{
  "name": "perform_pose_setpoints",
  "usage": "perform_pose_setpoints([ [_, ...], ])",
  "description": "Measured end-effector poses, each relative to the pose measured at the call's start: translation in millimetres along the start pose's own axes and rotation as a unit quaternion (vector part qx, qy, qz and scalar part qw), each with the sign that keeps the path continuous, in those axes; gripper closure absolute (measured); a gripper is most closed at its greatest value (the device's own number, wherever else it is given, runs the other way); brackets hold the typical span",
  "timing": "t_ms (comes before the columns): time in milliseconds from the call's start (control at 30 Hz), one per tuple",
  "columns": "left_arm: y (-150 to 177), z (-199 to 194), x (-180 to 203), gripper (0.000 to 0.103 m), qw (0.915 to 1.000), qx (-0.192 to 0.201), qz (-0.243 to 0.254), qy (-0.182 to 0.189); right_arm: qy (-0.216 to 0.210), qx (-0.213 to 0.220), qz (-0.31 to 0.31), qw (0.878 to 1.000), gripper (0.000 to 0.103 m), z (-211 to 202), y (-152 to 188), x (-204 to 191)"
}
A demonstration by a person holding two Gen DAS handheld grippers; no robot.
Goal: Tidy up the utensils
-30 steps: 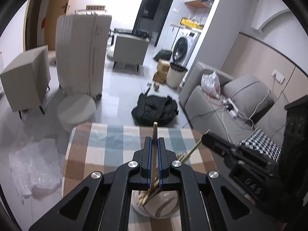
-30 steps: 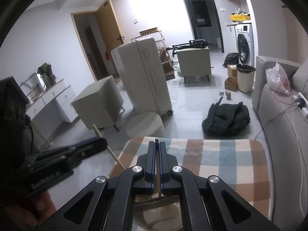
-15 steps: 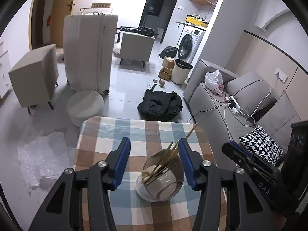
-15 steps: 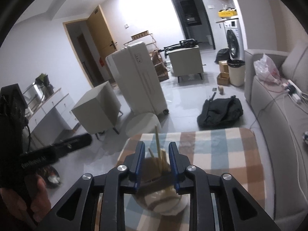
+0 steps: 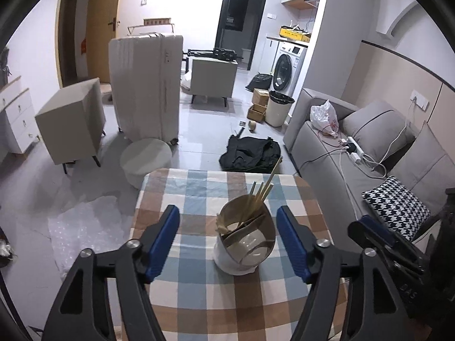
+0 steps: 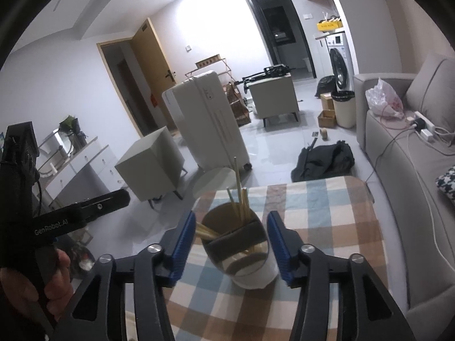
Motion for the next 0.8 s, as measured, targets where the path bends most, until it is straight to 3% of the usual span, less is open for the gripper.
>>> perform_pose_setpoints([
  [400,22.8,-34.4,4.1,0.014,0.9966,0.068,0.009,-0.046,-0.011,0.063,-0.047,0.997,0.016,-46.5,25.3,-27.2],
  [467,27.1,-37.4,4.2,0.012,0.9961,0.072,0.007,-0.05,-0.01,0.071,-0.05,0.996,0.005,-52.7,29.5,-29.6],
  [800,40.9,-46.9,4.4,0.008,0.9942,0.084,0.005,-0.067,-0.002,0.085,-0.066,0.994,0.0,-69.1,43.5,-39.5],
])
Point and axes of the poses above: each gripper's, at about its wrist camera, not at the fingertips, and z roughly the way its jaws point, x to its right, y to its underside, the point moved 3 cm from there along z, roughly the way its jaws point, and after that the axes turned 6 degrees about -y, right-handed, at the moved point
